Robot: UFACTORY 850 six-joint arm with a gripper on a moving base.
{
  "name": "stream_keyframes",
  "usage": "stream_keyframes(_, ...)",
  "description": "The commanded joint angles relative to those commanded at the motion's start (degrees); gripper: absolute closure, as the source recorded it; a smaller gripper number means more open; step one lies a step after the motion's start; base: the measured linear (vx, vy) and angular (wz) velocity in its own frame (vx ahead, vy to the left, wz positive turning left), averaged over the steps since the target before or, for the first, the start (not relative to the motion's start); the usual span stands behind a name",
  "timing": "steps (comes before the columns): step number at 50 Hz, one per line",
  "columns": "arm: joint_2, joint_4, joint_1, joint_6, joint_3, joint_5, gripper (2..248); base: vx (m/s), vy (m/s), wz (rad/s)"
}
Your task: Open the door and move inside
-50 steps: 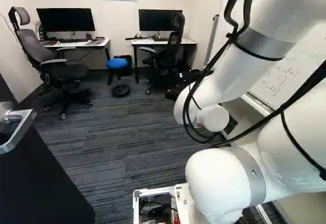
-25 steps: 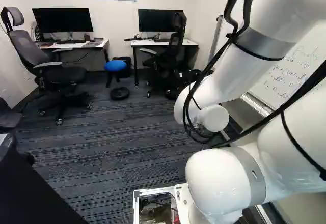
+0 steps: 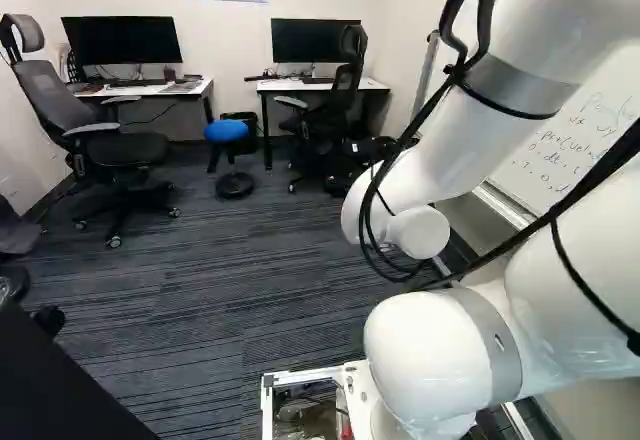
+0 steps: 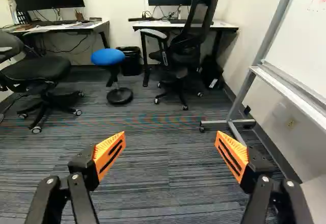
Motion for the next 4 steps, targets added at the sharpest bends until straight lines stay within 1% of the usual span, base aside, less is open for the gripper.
stream_keyframes(4, 0.0, 0.0, 0.0, 0.0, 0.0, 0.0, 3, 0.0, 0.0, 0.0)
